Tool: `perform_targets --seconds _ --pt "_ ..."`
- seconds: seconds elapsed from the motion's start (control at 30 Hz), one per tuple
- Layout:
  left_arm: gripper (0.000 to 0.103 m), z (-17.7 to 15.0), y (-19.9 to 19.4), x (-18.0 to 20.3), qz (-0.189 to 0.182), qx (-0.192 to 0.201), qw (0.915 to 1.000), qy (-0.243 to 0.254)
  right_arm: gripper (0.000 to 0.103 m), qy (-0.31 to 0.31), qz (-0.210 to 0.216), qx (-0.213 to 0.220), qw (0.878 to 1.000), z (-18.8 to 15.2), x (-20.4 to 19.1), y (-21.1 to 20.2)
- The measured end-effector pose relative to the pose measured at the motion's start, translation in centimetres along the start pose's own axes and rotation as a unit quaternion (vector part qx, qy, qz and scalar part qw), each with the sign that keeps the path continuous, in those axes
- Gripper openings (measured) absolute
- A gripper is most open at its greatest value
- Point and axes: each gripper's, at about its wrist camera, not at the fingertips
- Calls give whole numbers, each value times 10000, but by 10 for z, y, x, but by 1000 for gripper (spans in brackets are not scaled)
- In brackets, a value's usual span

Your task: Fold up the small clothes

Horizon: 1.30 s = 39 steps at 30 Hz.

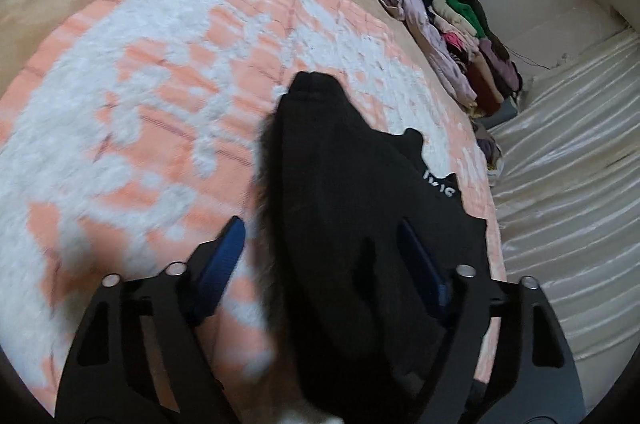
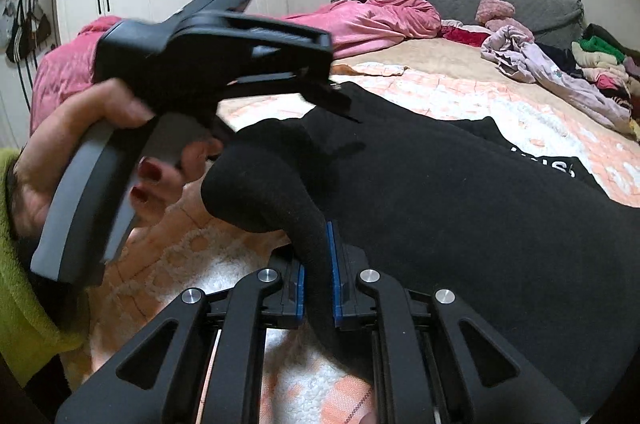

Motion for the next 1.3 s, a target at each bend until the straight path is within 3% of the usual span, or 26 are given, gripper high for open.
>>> perform_targets --seconds 0.13,0.23,0.37,0.57,0.63,0.7,0.8,0.93,1.3 --pt "55 10 15 7 56 -111 9999 64 9 -54 -60 -35 10000 -1 -3 2" --pt "41 15 24 7 95 -173 9996 184 9 -53 -60 -69 9999 -2 -2 3" --pt "32 17 26 1 57 -226 9993 299 12 -22 -61 -162 9998 0 0 7" --pt "16 19 24 2 -47 -244 9992 326 33 -414 -423 -414 9974 1 -14 10" --pt "14 19 22 4 -57 -234 9991 352 46 -709 -756 -572 9930 0 -23 12" --pt "14 19 21 4 -97 -232 9991 329 49 -999 -1003 -640 9879 -2 -31 13" --pt "13 19 20 5 -106 -220 9991 334 46 -1177 -1248 -739 9824 -7 -36 19" --pt "13 17 15 6 -74 -170 9992 360 14 -917 -1195 -699 9861 -7 -23 17" --pt "12 -10 -10 43 144 323 9985 412 9 -77 -774 194 9968 -4 8 -29"
Point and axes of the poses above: each gripper's, at about its wrist camera, not at the fingertips, and y roughly the way its jaws point, x to its right, z to its top, and after that the axes turned 7 degrees about -y, right-handed
